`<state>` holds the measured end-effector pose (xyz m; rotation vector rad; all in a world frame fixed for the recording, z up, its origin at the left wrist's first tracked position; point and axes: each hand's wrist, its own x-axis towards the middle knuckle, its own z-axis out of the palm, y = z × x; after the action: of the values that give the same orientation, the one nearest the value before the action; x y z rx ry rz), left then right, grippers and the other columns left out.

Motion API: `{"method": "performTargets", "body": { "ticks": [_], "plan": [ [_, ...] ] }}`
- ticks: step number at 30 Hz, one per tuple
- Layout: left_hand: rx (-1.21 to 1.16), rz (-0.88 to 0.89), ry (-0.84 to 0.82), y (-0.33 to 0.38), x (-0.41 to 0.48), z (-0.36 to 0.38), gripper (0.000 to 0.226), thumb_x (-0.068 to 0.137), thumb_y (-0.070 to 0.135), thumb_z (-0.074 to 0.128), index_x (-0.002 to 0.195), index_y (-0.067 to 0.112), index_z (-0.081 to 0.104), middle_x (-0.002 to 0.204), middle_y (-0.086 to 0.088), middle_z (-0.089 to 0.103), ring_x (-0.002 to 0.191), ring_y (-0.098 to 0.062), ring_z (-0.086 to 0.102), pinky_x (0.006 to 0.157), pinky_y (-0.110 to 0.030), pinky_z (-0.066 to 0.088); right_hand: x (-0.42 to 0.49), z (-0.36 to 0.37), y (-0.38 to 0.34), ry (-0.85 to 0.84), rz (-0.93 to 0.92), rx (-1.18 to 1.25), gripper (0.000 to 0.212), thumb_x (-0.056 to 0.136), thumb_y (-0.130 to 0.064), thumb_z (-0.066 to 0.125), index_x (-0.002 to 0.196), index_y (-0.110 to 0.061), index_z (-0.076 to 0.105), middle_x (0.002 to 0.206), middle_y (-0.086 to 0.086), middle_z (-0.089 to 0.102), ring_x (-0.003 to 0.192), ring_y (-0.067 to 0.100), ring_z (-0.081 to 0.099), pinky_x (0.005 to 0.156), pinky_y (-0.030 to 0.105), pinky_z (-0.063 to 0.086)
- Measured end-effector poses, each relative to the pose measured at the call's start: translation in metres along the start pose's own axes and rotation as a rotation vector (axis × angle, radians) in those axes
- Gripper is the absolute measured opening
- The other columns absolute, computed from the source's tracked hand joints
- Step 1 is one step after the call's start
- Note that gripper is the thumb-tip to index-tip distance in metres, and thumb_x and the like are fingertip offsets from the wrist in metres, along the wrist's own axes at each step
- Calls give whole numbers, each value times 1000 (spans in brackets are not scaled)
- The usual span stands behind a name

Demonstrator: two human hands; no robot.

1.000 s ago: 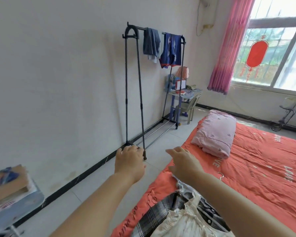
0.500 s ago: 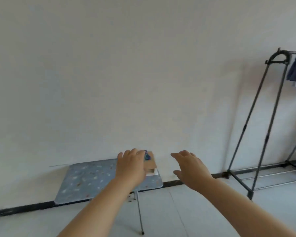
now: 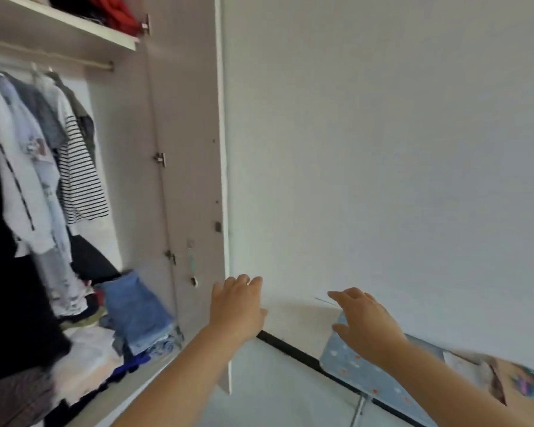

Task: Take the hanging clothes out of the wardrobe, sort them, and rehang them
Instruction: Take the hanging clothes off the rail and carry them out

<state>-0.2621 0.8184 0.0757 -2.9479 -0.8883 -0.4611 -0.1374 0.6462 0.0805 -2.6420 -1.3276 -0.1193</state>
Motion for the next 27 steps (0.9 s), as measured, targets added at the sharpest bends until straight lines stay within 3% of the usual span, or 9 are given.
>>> {"method": "performTargets", "body": {
  "ticks": [13, 18, 27],
  "plan": [
    [186, -545, 85, -176, 42, -30, 51, 92, 41, 51, 137, 23, 36, 133, 1, 44, 124, -22, 39, 103, -39, 28, 207, 22, -162, 34, -609, 52, 58, 95, -32, 49, 146, -25, 24, 143, -2, 37, 126, 18, 41, 104, 27, 35],
    [257, -636, 148, -209, 66, -44, 53, 93, 40, 48, 141, 23, 32, 136, 1, 43, 123, -21, 40, 100, -36, 28, 269, 20, -201, 53, -747, 74, 57, 94, -29, 50, 146, -23, 26, 142, -1, 38, 125, 18, 41, 104, 28, 36],
    [337, -733, 221, -274, 126, -70, 61, 94, 42, 47, 146, 25, 21, 144, 1, 35, 131, -21, 31, 112, -39, 19, 366, 8, -272, 104, -908, 129, 59, 95, -28, 48, 147, -23, 21, 143, 0, 35, 129, 20, 36, 102, 26, 34]
  ]
}}
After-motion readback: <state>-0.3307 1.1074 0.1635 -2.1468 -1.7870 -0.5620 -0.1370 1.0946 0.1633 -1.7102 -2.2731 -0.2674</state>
